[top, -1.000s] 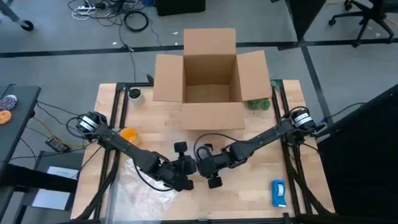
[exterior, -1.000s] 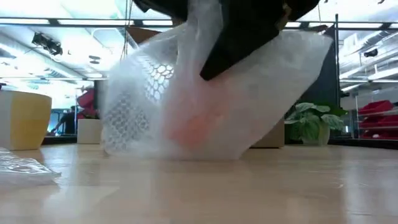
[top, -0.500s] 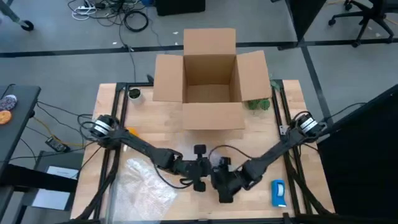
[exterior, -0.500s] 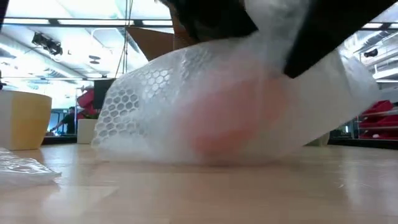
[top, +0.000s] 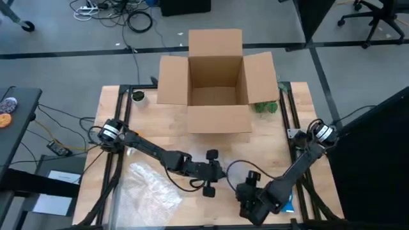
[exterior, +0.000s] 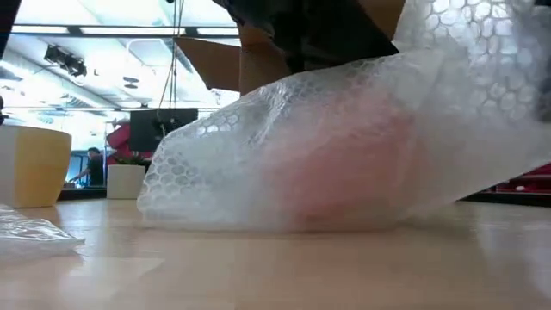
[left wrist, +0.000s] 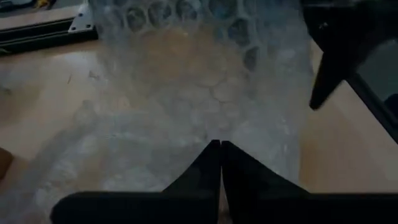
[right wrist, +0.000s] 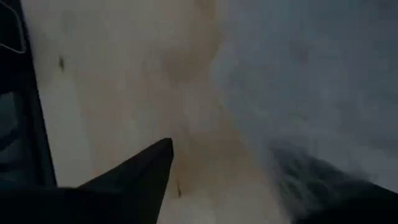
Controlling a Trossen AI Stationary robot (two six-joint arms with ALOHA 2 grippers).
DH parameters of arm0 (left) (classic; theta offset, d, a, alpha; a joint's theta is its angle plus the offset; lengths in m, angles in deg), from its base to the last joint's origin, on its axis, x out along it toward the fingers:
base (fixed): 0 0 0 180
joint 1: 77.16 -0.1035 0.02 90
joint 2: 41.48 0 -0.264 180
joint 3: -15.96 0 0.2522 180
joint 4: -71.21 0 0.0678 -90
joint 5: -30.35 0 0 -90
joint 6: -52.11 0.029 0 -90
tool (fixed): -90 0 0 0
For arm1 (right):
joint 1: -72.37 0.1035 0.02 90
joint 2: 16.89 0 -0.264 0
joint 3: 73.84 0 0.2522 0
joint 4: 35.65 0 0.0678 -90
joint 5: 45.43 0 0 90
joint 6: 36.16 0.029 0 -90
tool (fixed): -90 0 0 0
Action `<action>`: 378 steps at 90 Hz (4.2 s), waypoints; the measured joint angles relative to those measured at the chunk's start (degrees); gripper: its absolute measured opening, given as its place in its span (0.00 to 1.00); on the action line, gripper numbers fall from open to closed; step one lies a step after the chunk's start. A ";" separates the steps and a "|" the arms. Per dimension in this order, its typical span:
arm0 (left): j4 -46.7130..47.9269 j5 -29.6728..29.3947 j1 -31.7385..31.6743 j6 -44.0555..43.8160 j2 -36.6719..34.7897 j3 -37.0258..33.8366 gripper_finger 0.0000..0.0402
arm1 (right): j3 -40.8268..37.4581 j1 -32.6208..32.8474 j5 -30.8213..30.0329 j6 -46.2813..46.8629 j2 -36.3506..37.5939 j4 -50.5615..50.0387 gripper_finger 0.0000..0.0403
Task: Wrap mug
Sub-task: Wrap the orange mug with the bubble wrap
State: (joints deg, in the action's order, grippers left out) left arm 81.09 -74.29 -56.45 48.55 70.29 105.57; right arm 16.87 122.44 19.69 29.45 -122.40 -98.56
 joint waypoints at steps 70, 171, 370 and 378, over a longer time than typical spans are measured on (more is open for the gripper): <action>1.76 0.19 -0.16 -2.95 0.48 -0.43 0.00 | -4.06 4.95 -16.63 11.78 4.59 -8.47 0.34; 43.19 -12.83 3.40 -15.55 -21.73 -0.12 0.00 | -15.71 -8.50 -20.64 -15.78 3.43 17.77 0.00; 4.45 -2.85 -4.92 -17.82 -13.09 -27.19 0.00 | -17.59 -14.24 -12.45 -38.87 9.56 34.59 0.00; 4.48 -2.91 -4.92 -17.81 -13.11 -27.23 0.00 | -17.59 -12.75 -9.87 -35.43 11.92 32.33 0.00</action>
State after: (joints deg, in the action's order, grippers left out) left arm 85.57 -77.20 -61.37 30.74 57.17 78.34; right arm -0.72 109.70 9.82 -5.98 -110.48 -66.23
